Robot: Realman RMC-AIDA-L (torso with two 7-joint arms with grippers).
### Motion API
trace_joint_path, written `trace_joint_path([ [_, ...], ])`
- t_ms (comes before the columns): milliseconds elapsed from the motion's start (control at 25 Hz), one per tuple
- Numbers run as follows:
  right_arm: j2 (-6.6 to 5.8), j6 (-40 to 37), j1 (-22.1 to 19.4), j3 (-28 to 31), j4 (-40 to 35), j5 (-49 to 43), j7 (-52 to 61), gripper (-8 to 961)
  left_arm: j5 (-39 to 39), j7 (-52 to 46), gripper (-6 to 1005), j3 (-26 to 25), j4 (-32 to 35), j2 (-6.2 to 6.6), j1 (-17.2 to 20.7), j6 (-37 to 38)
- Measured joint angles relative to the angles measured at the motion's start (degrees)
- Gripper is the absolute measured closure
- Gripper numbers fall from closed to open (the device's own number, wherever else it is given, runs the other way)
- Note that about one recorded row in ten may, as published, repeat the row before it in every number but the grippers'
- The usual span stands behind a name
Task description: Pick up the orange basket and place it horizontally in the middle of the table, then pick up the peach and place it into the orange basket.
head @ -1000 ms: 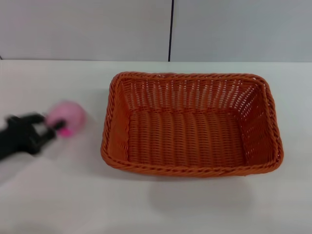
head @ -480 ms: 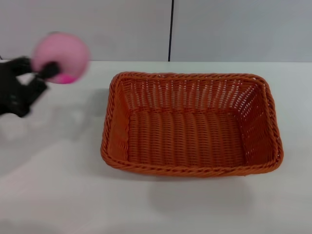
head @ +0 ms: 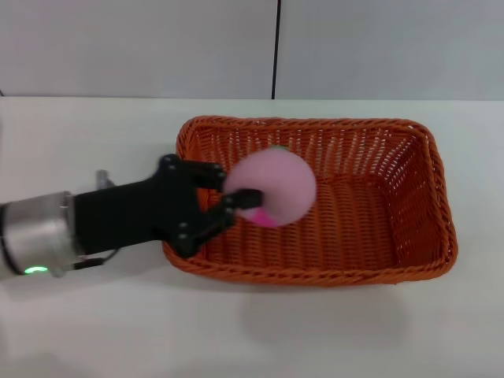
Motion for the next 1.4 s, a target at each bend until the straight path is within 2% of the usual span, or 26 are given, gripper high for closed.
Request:
trace_joint_path([
  [40,0.0,0.0,0.04,-0.03,0.02,-0.16,0.0,418,-2.44,0.04,831,3.5,0.24,-0.01,0.01,2.7],
  [80,0.0,0.0,0.07,-0.03,0.02,-0.29,0.01,418,-2.44,0.04,843,3.5,0.24,-0.01,0.01,2.7],
  [120,0.0,0.0,0.07,-0.04,0.03,-0.42,0.01,418,-4.7,0.05,854,6.71,0.26,0.0,0.22,5.14],
  [160,0.0,0.0,0.07,-0.04,0.07,-0.44,0.01,418,-7.8,0.05,811,10.51,-0.39,0.14,0.91,8.11],
  [200,0.04,0.0,0.07,-0.04,0.23,-0.46,0.02,418,-9.65,0.05,768,11.7,-0.87,0.39,1.52,9.46],
  [360,0.06,0.0,0.29,-0.04,1.03,-0.52,0.02,419,-10.52,0.04,630,11.32,-1.03,0.63,2.03,9.76],
  [520,-0.03,0.01,0.73,0.02,2.41,-0.55,-0.14,419,-10.46,-0.35,471,5.64,-1.83,1.26,4.74,9.03],
  [680,-0.08,0.02,0.78,0.36,2.69,-0.55,-0.23,419,-10.13,-0.34,290,4.66,-4.23,1.3,7.79,8.56],
  [840,-0.1,0.03,1.07,0.44,2.7,-0.7,-0.32,418,-9.67,-0.39,252,3.81,-4.64,1.29,9.18,8.53],
  [920,-0.1,0.17,1.06,0.47,2.69,-0.92,-0.58,418,-9.82,-0.33,233,-0.52,-4.4,1.17,9.98,8.53],
  [1080,-0.07,0.68,0.46,1.26,4.57,-1.32,-4.03,419,-10.02,0.73,195,-17.99,-1.39,1.02,10.77,9.05],
  [1200,-0.06,1.14,-0.34,4.64,8.42,-1.34,-8.64,419,-9.98,5.8,185,-33.45,1.34,1.11,12.02,9.92],
  [1240,-0.05,1.75,-0.65,6.5,10.2,-1.34,-10.28,419,-9.98,5.8,185,-33.45,1.34,1.11,12.02,9.92],
  [1360,0.01,4.6,-1.07,11.41,15.04,-1.16,-14.97,419,-10.09,10.02,185,-39.44,3.01,0.91,13.48,10.74],
  [1400,0.22,6.66,-0.72,14.73,18.15,-0.92,-18.13,418,-10.54,11.47,185,-41.13,4.25,0.91,13.9,10.98],
])
